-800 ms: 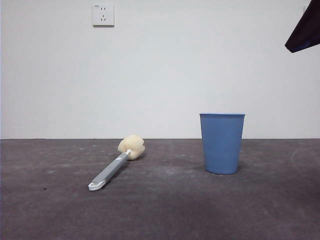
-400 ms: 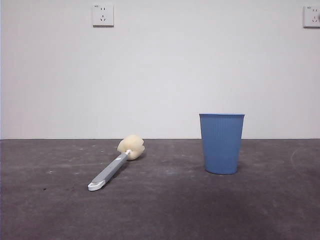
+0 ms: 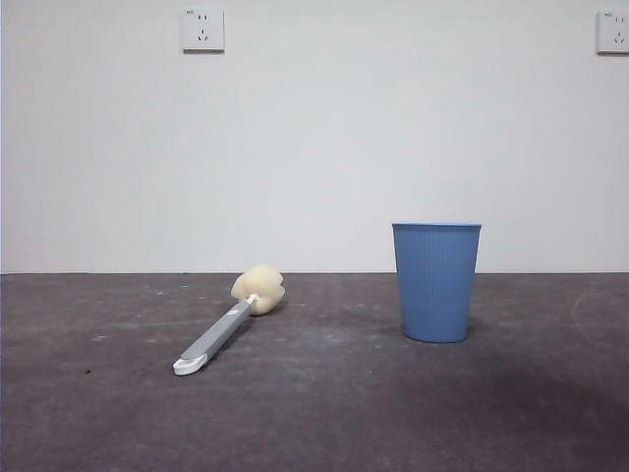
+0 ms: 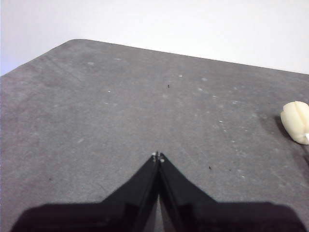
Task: Pick up the cup brush,pick up the cup,insert the brush into the cup,clean the cup,put the cup brush back,put the cup back to the fixed position on the table
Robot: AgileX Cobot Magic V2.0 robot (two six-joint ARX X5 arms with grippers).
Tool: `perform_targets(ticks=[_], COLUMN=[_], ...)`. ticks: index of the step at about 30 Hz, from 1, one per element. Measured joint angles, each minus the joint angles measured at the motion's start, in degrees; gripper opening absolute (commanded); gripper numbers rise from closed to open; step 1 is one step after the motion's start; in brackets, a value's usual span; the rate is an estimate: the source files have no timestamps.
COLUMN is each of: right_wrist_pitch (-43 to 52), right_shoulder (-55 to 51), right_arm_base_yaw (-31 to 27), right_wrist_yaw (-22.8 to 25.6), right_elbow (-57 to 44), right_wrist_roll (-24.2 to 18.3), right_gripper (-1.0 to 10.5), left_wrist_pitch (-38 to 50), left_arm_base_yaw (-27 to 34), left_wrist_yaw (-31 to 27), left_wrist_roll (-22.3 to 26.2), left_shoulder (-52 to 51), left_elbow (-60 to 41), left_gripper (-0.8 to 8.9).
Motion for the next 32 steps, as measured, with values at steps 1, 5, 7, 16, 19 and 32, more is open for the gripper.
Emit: perform_targets(ticks=[1,5,7,16,19,32], right_wrist_pitch=[0.0,0.1,0.1,0.5,0.5,0.5], right_shoulder=[-0.8,-3.3,-4.0,-5.4,-5.4,-5.3], right_arm_base_yaw=[-0.1,-0.1,-0.1,-0.1,-0.1,-0.1], right_wrist_yaw=[0.0,0.0,0.0,0.2,0.2,0.2], right_elbow=[-0.9,-3.3,-3.9,-4.6,-4.6,-4.6], right_wrist_roll=[0.3,1.4,1.9,2.9,2.9,2.9], right_gripper=[0.0,0.0,0.0,0.0,0.0,0.0], left_wrist_pitch=[0.0,0.0,0.0,0.0,0.0,0.0], left_arm_base_yaw=[0.0,0.0,0.0,0.0,0.0,0.0], left_wrist_yaw=[0.0,0.0,0.0,0.0,0.0,0.0], left_wrist_roll=[0.0,0.0,0.0,0.0,0.0,0.0], left_shoulder=[0.0,0.0,0.0,0.0,0.0,0.0], left_elbow=[0.0,0.0,0.0,0.0,0.0,0.0], left_gripper=[-0.04,-0.03,-0.04,-0.04,-0.03,-0.03])
